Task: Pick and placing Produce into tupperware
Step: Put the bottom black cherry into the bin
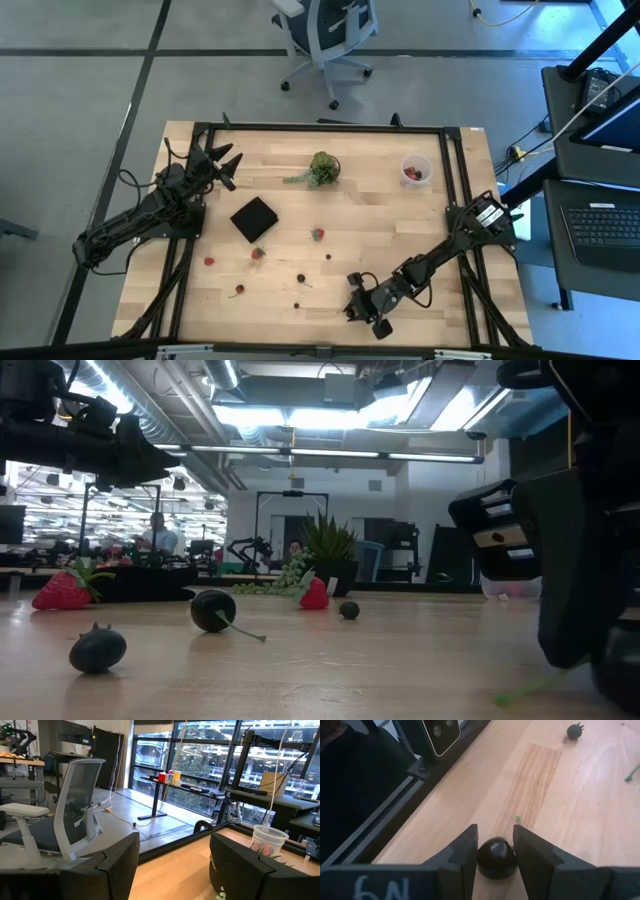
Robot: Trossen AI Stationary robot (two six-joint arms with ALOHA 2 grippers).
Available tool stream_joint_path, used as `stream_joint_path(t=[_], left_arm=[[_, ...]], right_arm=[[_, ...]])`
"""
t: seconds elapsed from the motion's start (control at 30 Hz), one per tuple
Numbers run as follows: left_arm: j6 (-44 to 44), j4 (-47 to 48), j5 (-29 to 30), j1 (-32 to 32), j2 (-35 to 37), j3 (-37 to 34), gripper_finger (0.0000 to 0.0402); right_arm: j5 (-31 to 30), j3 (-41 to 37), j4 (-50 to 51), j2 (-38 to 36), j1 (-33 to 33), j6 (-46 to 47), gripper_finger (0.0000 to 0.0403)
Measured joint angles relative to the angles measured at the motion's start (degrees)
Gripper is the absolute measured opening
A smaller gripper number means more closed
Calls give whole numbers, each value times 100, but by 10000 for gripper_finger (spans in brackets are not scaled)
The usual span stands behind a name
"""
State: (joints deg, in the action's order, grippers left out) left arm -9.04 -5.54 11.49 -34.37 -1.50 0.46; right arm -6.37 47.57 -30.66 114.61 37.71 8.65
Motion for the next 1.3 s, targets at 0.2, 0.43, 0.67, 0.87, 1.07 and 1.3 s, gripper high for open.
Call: stream_joint_path(t=[0.2,0.43,0.67,0.87,1.07,1.3], left_arm=[[0,-1,-1,0,1,-1,236],[0,-2,-1,0,0,-1,236],[1,-2,-1,0,1,0,236],[2,-2,-1,0,1,-1,236],[2,-1,-1,0,1,-1,236],[0,0,-1,0,2,-1,236]], right_arm=[[-7,-5,21,8,0,17,124],[-21,-19,-38,21,0,152,124],[-26,-24,-60,25,-4,457,124],[-26,-24,-48,32,-4,450,133],[-21,-31,-8,37,-4,411,167],[-4,-31,-15,37,-2,454,178]])
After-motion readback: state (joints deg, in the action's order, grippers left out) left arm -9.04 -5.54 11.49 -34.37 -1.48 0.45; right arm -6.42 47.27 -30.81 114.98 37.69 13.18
